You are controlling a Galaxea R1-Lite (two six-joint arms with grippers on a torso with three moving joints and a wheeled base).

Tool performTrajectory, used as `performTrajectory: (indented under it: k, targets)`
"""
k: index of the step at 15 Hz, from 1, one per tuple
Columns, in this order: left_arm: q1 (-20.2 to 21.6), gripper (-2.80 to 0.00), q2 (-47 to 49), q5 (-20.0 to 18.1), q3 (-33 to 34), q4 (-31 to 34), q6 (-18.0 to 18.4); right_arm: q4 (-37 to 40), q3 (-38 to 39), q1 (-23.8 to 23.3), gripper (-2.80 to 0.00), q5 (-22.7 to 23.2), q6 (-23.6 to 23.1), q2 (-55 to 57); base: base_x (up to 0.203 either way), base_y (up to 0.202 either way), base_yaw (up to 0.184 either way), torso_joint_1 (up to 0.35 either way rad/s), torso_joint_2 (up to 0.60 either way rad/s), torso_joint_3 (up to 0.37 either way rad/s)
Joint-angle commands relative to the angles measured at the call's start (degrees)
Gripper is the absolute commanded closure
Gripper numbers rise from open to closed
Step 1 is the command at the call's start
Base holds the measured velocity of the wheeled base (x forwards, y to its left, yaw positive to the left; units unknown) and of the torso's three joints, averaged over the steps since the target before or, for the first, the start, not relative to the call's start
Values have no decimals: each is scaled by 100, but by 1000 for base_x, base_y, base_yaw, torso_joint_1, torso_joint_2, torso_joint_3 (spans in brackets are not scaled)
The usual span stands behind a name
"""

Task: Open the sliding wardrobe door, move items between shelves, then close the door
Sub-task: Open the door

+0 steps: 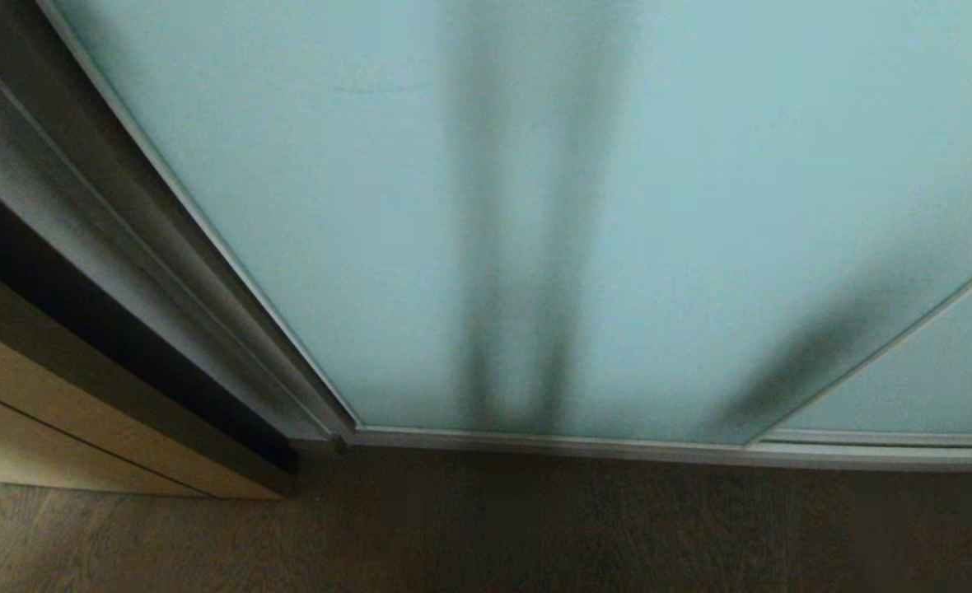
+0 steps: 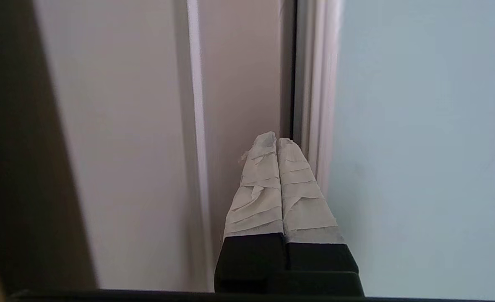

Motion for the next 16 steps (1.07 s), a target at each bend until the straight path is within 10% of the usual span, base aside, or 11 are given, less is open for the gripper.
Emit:
performTrajectory:
  k: [1,16]
  targets:
    - [5,0,131,70,38,31,-191,0,0,2,0,-2,-2,2,0,0,0,0,0,0]
    - [-54,0,779,25,-542,257,-289,0,0,2,0,-2,3,2,0,0,0,0,0,0]
